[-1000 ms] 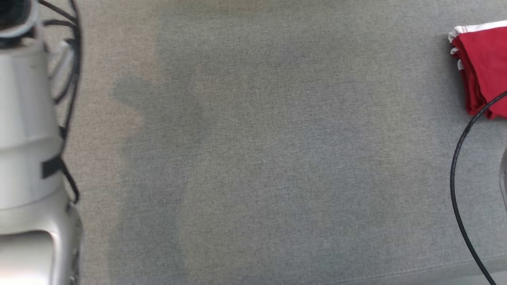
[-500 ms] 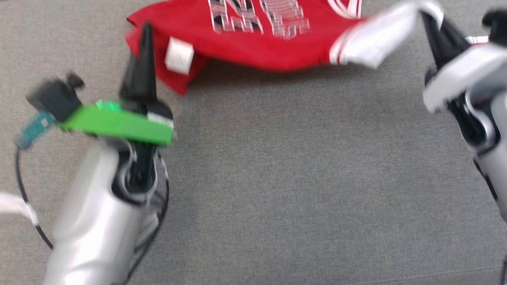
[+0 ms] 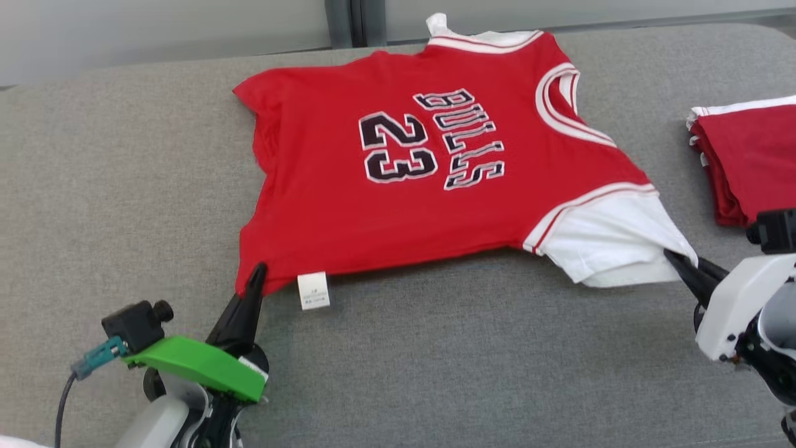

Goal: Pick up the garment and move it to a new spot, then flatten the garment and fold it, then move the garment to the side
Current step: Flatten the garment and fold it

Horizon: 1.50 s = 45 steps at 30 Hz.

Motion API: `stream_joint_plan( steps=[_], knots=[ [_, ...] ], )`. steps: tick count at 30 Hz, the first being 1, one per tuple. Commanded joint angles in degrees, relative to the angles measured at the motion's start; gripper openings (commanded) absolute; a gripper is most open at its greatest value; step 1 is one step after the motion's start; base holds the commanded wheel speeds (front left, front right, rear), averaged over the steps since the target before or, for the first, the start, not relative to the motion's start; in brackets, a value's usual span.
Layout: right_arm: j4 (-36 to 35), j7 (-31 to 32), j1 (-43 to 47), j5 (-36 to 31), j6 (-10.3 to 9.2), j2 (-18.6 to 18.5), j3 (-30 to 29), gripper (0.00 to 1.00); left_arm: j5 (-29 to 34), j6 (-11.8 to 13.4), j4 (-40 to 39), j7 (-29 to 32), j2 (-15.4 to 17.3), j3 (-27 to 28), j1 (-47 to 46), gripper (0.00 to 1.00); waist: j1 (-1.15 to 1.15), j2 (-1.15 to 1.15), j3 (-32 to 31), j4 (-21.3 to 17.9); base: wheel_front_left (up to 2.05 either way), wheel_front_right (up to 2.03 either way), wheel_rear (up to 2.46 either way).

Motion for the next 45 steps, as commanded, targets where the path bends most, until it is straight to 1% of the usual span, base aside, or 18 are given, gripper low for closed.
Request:
stream_joint_plan(
  steps=[1, 8, 13, 15, 18, 22, 27, 31, 38, 45],
  knots=[
    [-0.9, 1.4, 2.5, -0.4, -0.09, 0.6, -1.4, 0.0, 0.0, -0.3, 0.4, -0.4, 1.0, 0.0, 1.7, 0.0, 0.0, 0.0, -1.9, 0.6, 0.0, 0.0, 0.0],
    [-6.7, 10.0, 11.6, -3.0, -0.1, 3.5, -6.1, 0.0, 1.9, -0.3, 1.9, -0.4, 2.7, 0.5, 6.8, 0.0, 0.0, 0.0, -3.2, 0.8, 0.0, 0.0, 0.0],
    [-10.1, 16.9, 17.3, -1.4, -0.1, 5.0, -8.2, 0.0, 4.7, -0.1, 3.2, -0.4, 3.1, 0.0, 9.1, 0.0, 0.0, 0.0, -3.5, 1.2, 0.0, 0.0, 0.0],
    [-11.7, 19.8, 19.6, -0.6, -0.09, 6.0, -8.2, 0.0, 5.6, 0.3, 3.9, -0.3, 3.4, -0.8, 9.8, 0.0, 0.0, 0.0, -3.6, 1.2, 0.0, 0.0, 0.0],
    [-13.6, 25.1, 22.9, 0.8, -0.09, 7.6, -9.5, 0.0, 6.7, 1.5, 4.3, 1.8, 4.2, -2.8, 11.4, 0.0, 0.0, 0.0, -3.7, 1.1, 0.0, 0.0, 0.0],
    [-16.3, 30.1, 26.2, 0.6, -0.09, 9.8, -11.9, 0.0, 6.2, 2.2, 2.8, 3.9, 4.8, -3.9, 13.2, 0.0, 0.0, 0.0, -3.6, 1.2, 0.0, 0.0, 0.0],
    [-19.8, 28.1, 23.7, 0.4, -0.07, 11.8, -13.9, 0.0, 4.5, 1.7, -0.6, 3.0, 4.9, -2.4, 13.1, 0.0, 0.0, 0.0, -3.3, 1.3, 0.0, 0.0, 0.0],
    [-20.0, 26.0, 19.7, 2.0, -0.07, 11.6, -13.0, 0.0, 3.9, 1.4, -2.9, 3.4, 4.6, -1.4, 10.2, 0.0, 0.0, 0.0, -2.9, 1.6, 0.0, 0.0, 0.0],
    [-16.6, 21.6, 10.0, 4.4, -0.07, 10.6, -10.5, 0.0, 2.6, 1.4, -4.5, 4.4, 3.4, -0.1, 5.8, 0.0, 0.0, 0.0, -2.3, 2.3, 0.0, 0.0, 0.0],
    [-10.6, 14.9, 1.6, 3.1, -0.06, 9.7, -8.8, 0.0, 3.1, 2.1, -1.1, 6.0, 1.4, -0.6, 1.3, 0.0, 0.0, 0.0, -0.9, 3.2, 0.0, 0.0, 0.0]
  ],
)
